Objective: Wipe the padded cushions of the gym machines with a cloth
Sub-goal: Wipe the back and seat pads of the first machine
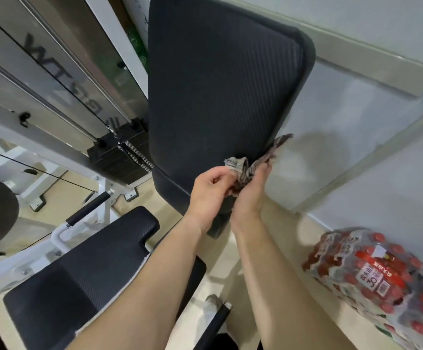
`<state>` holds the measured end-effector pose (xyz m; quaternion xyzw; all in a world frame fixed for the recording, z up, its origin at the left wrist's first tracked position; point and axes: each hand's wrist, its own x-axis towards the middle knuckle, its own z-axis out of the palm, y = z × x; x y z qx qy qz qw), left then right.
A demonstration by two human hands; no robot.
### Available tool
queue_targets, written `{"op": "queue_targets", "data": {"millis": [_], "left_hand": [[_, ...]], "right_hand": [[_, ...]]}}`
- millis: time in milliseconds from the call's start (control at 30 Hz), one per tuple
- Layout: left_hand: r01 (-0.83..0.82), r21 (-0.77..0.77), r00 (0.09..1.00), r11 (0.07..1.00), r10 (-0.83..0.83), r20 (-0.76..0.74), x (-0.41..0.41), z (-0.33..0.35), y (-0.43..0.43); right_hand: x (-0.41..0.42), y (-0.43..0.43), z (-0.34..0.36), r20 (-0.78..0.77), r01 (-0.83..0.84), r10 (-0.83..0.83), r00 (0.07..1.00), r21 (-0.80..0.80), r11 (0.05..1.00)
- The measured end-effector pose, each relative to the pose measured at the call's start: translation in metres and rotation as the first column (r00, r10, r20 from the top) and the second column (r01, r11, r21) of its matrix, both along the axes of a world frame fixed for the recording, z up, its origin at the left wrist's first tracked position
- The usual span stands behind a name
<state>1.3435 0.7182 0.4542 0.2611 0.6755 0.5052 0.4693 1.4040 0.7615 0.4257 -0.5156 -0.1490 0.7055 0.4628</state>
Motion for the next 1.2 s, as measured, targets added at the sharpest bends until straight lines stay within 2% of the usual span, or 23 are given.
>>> {"op": "queue_targets", "data": {"millis": [33,133,233,333,400,500,633,733,833,933,1033,1100,1200], "left_hand": [[-0.003,-0.034,0.998,0.999,0.001,-0.061,-0.002,-0.008,0.000],[0.016,-0.221,0.969,0.975,-0.070,-0.238,-0.006,-0.037,-0.009],[0.046,-0.379,0.943,0.924,-0.166,-0.288,-0.009,-0.057,-0.021],[-0.001,-0.440,0.926,0.898,-0.165,-0.339,-0.013,-0.065,-0.027],[0.001,-0.416,0.915,0.909,-0.168,-0.367,-0.013,-0.060,-0.027],[0.060,-0.324,0.919,0.944,-0.179,-0.350,-0.008,-0.032,-0.017],[0.080,-0.086,0.948,0.993,-0.102,-0.301,-0.001,0.027,0.018],[0.071,0.090,0.961,0.993,-0.044,-0.272,0.004,0.080,0.056],[0.063,0.126,0.960,0.990,-0.026,-0.279,0.006,0.107,0.076],[0.029,0.062,0.966,0.998,-0.012,-0.260,0.006,0.088,0.066],[0.001,-0.085,0.964,0.996,-0.024,-0.266,0.004,0.062,0.045],[0.007,-0.143,0.960,0.990,-0.046,-0.276,0.005,0.063,0.040],[0.021,-0.069,0.951,0.997,-0.041,-0.305,0.009,0.096,0.060]], "right_hand": [[-0.004,-0.005,-0.009,0.029,0.001,-0.001,1.000,0.002,1.000],[-0.011,-0.019,-0.035,-0.064,-0.014,0.004,0.998,-0.155,0.988],[-0.016,-0.038,-0.063,-0.126,-0.064,0.023,0.992,-0.335,0.940],[-0.017,-0.045,-0.067,-0.126,-0.063,0.006,0.992,-0.454,0.889],[-0.013,-0.039,-0.052,-0.107,-0.057,0.007,0.994,-0.465,0.883],[-0.012,-0.022,-0.035,-0.073,0.007,-0.038,0.997,-0.381,0.925],[-0.014,0.019,0.028,0.015,0.118,-0.117,0.993,-0.111,0.987],[-0.011,0.062,0.087,0.179,0.148,-0.173,0.969,0.144,0.978],[-0.007,0.081,0.115,0.282,0.130,-0.232,0.931,0.339,0.932],[-0.002,0.061,0.100,0.297,0.062,-0.169,0.940,0.340,0.938],[-0.002,0.032,0.073,0.228,0.008,-0.051,0.972,0.186,0.983],[-0.002,0.027,0.071,0.253,-0.020,-0.019,0.967,0.149,0.989],[0.000,0.050,0.107,0.385,-0.028,-0.094,0.918,0.300,0.953]]}}
